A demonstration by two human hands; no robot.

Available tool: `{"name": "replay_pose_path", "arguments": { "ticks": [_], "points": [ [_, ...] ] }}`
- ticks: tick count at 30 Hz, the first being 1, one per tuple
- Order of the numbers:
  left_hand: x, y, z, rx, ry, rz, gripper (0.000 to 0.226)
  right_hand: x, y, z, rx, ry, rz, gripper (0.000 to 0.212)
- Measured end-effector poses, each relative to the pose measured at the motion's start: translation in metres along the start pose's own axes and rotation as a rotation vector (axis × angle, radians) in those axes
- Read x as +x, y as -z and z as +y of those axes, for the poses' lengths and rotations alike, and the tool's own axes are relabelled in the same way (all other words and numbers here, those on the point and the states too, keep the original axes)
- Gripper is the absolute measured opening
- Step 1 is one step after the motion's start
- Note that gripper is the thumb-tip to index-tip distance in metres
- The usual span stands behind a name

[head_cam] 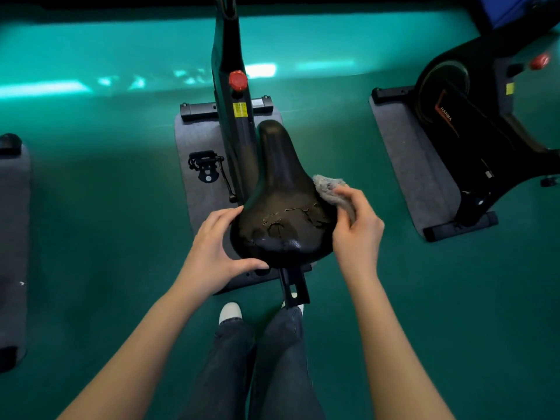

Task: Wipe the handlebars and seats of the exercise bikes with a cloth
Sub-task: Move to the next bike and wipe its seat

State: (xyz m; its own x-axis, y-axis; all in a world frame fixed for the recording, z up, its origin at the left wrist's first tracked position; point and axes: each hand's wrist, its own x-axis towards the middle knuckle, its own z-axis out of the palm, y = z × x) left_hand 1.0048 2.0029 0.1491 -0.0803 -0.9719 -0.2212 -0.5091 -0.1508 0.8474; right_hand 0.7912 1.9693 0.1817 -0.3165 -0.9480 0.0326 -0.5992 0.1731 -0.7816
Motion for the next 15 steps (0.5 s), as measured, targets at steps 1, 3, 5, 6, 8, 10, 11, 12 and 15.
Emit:
{"name": "replay_pose_path", "arguments": {
  "ticks": [1, 3, 5, 6, 8, 10, 11, 12, 15],
  "points": [
    [0.0, 0.0, -0.001, -0.004, 0.002, -0.001, 0.103, -0.01, -0.003, -0.004, -0.02, 0.054, 0.004, 0.036],
    [0.001, -0.001, -0.001, -0.009, 0.002, 0.005, 0.103, -0.034, -0.013, -0.013, -0.045, 0.167, 0.016, 0.038],
    [0.001, -0.002, -0.001, -0.01, -0.007, 0.018, 0.103, -0.057, -0.023, -0.023, -0.058, 0.242, 0.002, 0.035],
    [0.001, -0.002, -0.001, -0.008, -0.013, 0.021, 0.102, -0.067, -0.026, -0.026, -0.054, 0.26, -0.014, 0.034],
    [0.001, -0.003, -0.002, -0.005, -0.017, 0.021, 0.102, -0.078, -0.027, -0.031, 0.019, 0.254, -0.057, 0.033],
    [0.0, -0.003, -0.002, -0.005, -0.016, 0.024, 0.102, -0.077, -0.018, -0.035, 0.172, 0.172, -0.088, 0.031],
    [0.0, -0.003, -0.003, -0.01, -0.013, 0.025, 0.102, -0.072, -0.011, -0.036, 0.235, 0.126, -0.083, 0.029],
    [0.0, -0.003, -0.003, -0.017, -0.005, 0.022, 0.102, -0.064, -0.004, -0.035, 0.272, 0.092, -0.052, 0.027],
    [-0.001, -0.004, -0.002, -0.039, 0.016, 0.007, 0.101, -0.026, 0.014, -0.025, 0.268, 0.022, 0.102, 0.027]
  ]
}}
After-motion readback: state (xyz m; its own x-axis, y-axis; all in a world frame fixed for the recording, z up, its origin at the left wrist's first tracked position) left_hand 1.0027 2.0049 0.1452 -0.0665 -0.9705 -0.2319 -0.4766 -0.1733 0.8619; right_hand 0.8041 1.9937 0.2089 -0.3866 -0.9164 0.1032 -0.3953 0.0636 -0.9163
